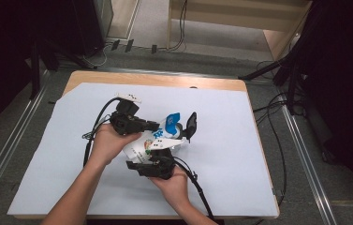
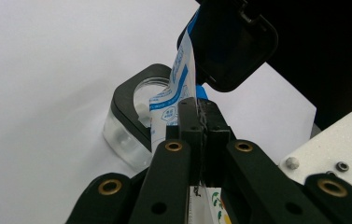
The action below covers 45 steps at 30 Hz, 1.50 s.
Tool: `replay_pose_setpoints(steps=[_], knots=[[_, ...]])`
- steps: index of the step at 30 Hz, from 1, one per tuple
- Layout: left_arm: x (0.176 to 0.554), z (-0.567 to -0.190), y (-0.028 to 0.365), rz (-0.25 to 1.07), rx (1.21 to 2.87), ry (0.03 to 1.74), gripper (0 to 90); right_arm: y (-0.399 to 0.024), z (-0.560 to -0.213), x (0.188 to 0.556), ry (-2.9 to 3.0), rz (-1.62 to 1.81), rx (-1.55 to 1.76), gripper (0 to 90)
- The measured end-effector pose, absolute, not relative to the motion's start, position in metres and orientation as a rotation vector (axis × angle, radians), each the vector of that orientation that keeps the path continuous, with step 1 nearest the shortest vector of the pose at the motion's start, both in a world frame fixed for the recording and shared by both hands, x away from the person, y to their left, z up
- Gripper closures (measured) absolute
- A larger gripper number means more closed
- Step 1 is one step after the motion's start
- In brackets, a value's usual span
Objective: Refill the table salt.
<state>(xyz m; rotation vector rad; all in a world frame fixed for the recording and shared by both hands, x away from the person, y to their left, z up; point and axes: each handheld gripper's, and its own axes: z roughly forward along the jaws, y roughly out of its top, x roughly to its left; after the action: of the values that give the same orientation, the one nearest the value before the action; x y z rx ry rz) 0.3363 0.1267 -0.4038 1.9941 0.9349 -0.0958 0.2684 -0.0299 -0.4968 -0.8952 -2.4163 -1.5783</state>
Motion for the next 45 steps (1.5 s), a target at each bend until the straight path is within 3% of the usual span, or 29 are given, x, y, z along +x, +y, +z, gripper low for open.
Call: replay_pose_setpoints(steps=[22, 28, 45], knots=[[0.346, -0.392, 0.127, -0.13, 2.01, 0.952, 90.0, -0.032, -0.489, 0.273, -2.31, -1.621, -0.894, 59.5], [0.344, -0.392, 0.129, -0.131, 1.987, 0.957, 90.0, -0.028, -0.487, 0.273, -2.369, -1.612, -0.871, 55.0], [0.35, -0.395, 0.126, -0.102, 1.975, 0.943, 90.0, -0.03, -0.489, 0.278, -2.362, -1.608, -0.948, 59.6]])
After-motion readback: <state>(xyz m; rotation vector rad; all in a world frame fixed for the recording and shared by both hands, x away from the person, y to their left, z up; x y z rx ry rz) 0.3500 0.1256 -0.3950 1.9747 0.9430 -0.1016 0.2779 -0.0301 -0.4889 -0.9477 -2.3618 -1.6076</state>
